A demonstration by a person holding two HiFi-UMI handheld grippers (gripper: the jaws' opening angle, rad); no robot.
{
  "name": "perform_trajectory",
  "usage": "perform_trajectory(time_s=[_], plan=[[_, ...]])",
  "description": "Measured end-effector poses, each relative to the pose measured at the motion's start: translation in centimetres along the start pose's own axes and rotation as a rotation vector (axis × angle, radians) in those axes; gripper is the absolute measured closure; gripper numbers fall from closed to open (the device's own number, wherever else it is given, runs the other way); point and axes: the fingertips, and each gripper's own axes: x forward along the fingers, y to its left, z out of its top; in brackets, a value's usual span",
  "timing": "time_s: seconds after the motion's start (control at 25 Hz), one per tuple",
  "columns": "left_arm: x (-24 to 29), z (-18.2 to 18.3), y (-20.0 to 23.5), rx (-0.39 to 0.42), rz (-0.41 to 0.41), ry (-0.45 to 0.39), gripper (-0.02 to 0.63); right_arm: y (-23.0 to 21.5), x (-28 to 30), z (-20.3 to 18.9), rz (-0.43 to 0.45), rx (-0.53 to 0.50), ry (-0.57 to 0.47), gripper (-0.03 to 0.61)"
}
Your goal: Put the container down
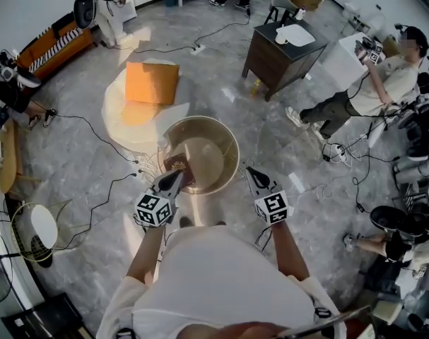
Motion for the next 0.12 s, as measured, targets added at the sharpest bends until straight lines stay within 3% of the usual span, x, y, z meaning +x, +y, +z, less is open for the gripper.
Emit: perform_trajectory(time_s=[0.12], plan=[[-0.17,0.23,-0.13,0.003,0.002,0.001,0.595,0.10,-0.28,0.20,-0.001,-0.002,0.000,0.583]])
